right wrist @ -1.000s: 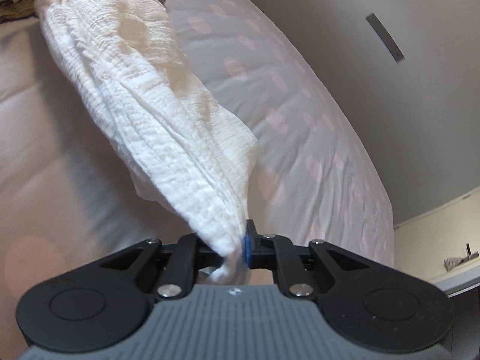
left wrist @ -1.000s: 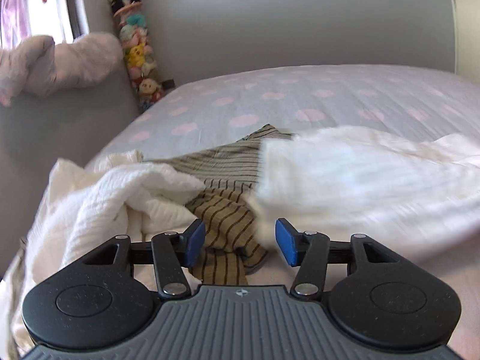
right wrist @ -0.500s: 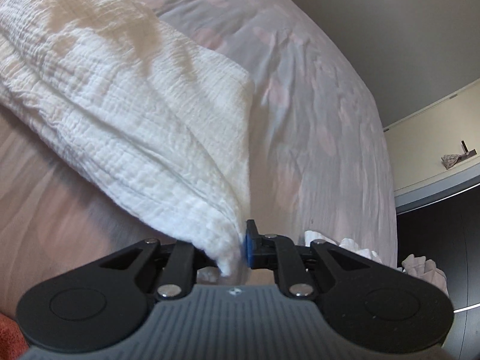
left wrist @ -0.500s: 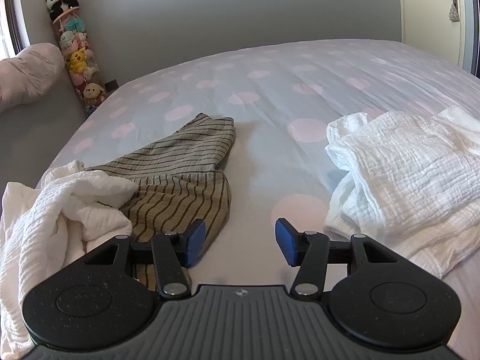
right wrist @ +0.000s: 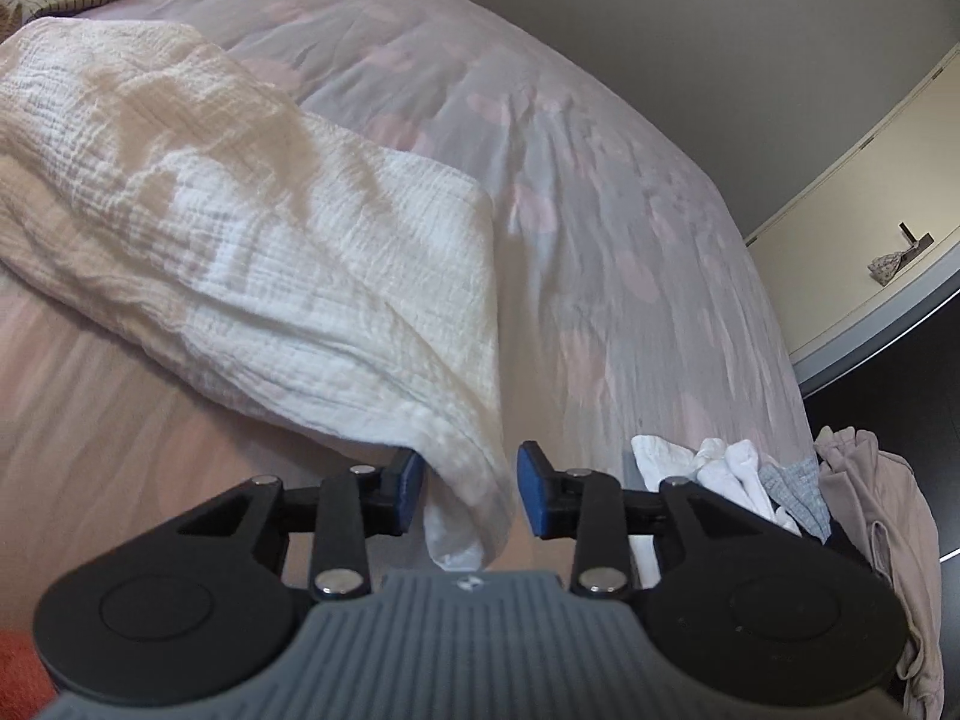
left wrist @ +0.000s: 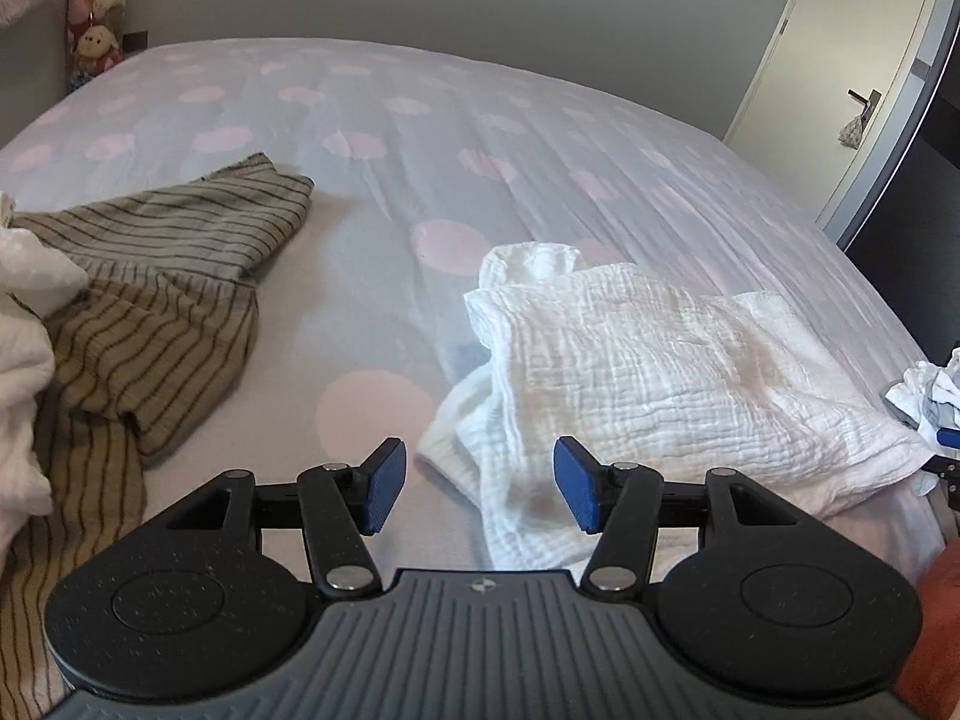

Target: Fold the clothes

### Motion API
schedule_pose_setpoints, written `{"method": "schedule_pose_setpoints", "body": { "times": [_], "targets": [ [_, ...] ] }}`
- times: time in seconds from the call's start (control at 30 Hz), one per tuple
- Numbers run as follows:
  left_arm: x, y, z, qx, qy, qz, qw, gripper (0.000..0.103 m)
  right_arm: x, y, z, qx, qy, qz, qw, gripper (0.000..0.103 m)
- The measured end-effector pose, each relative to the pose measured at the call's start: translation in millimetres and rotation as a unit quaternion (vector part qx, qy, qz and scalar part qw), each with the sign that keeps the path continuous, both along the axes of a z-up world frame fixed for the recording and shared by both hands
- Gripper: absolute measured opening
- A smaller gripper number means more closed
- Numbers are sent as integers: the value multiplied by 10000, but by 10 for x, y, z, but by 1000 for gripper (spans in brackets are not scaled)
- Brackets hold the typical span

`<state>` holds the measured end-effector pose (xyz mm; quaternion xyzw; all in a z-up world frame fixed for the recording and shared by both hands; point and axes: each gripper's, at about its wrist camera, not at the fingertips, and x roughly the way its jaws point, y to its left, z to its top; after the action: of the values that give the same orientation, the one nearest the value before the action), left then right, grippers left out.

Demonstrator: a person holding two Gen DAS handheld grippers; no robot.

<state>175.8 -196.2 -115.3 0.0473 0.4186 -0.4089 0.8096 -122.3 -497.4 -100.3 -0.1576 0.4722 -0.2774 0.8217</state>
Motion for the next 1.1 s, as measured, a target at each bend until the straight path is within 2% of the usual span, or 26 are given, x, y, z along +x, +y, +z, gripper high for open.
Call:
{"method": "schedule_pose_setpoints", "body": {
  "times": [0.1, 0.13, 0.2, 0.23, 0.27, 0.37, 0.47, 0.57, 0.67, 0.73, 0.8, 0.87, 0.9, 0.97, 1.03, 1.1],
  "targets": [
    [-6, -52, -43, -231, 266, 56, 9994, 51, 114, 170, -62, -392, 142, 366, 9985, 38],
    [-9, -74, -64, -297, 334, 50, 9990, 48, 140, 208, -83, -453, 190, 509, 9975, 38],
    [-15, -126, -114, -367, 413, -3, 9985, 30, 181, 268, -138, -519, 287, 773, 9952, 40],
    [-16, -148, -137, -340, 414, -11, 9986, 15, 194, 283, -182, -543, 356, 854, 9942, 41],
    [-18, -138, -137, -347, 429, 4, 9985, 6, 203, 288, -229, -561, 424, 910, 9934, 42],
    [-31, -48, -96, -484, 528, 65, 9974, 2, 206, 280, -317, -596, 548, 926, 9924, 41],
    [-1, 77, -108, -597, 834, 243, 9944, 2, 196, 275, -317, -606, 485, 900, 9929, 42],
    [59, 92, -214, -366, 1125, 410, 9921, 2, 190, 299, -340, -669, 497, 952, 9920, 42],
    [82, 26, -300, -174, 1241, 378, 9914, 2, 178, 327, -362, -755, 515, 1018, 9906, 42],
    [87, -3, -331, -109, 1276, 354, 9911, 7, 165, 347, -370, -820, 510, 1063, 9896, 43],
    [89, 35, -309, -164, 1265, 442, 9908, 21, 147, 357, -357, -849, 459, 1075, 9895, 43],
    [87, 126, -287, -341, 1300, 589, 9892, 50, 130, 357, -334, -840, 383, 1067, 9900, 43],
    [99, 157, -298, -415, 1388, 650, 9873, 54, 125, 358, -324, -841, 350, 1067, 9901, 44],
    [130, 178, -351, -453, 1597, 733, 9834, 55, 118, 367, -309, -859, 297, 1083, 9900, 47],
    [145, 146, -422, -319, 1738, 788, 9811, 55, 109, 391, -298, -903, 260, 1123, 9892, 50],
    [141, 109, -451, -306, 1777, 745, 9808, 54, 100, 419, -283, -961, 219, 1170, 9882, 50]
  ]
}}
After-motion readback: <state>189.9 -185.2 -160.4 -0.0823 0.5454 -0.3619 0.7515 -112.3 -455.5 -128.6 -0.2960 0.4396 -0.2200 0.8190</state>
